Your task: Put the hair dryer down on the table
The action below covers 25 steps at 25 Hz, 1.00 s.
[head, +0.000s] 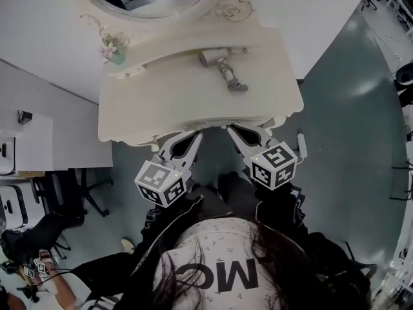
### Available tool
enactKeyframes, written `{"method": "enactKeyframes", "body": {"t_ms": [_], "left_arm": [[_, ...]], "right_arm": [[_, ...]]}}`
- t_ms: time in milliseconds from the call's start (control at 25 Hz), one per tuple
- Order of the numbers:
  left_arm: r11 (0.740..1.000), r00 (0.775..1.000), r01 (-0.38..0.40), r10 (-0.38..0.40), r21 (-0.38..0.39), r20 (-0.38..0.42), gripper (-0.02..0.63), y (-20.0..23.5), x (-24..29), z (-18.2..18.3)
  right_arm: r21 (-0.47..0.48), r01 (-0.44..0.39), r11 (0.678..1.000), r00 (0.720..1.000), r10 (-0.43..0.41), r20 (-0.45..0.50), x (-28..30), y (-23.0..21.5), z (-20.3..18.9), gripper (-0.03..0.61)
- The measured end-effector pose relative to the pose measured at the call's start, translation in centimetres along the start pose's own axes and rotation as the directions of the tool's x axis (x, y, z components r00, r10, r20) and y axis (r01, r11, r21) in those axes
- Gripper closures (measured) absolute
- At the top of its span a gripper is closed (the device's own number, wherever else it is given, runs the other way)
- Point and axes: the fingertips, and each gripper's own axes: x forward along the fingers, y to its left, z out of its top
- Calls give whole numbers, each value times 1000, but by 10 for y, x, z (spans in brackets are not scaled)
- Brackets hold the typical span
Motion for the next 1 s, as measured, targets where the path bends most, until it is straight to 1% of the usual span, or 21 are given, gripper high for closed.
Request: {"method": "enactKeyframes", "body": {"t_ms": [240,480,680,760,1000], "left_arm": [[1000,1000,12,-12,3,12,614,9,-35,-4],[999,999,34,-34,-1,30,614,24,-86,-16],[998,997,57,-57,1,52,614,31,-134,-24],[998,996,68,-68,1,55,614,31,-152,-31],[996,993,84,-84,-1,78,614,34,-200,-50]], "right_arm": [[-2,-16,1000,1000,16,-9,15,39,-10,548],[-3,-20,1000,1000,20,-14,34,96,-26,548],[-3,-5,1000,1000,5,-8,43,144,-39,549],[-2,6,1000,1000,-6,-4,43,161,-46,560],[-14,26,1000,1000,-26,0,42,206,-69,561]]}}
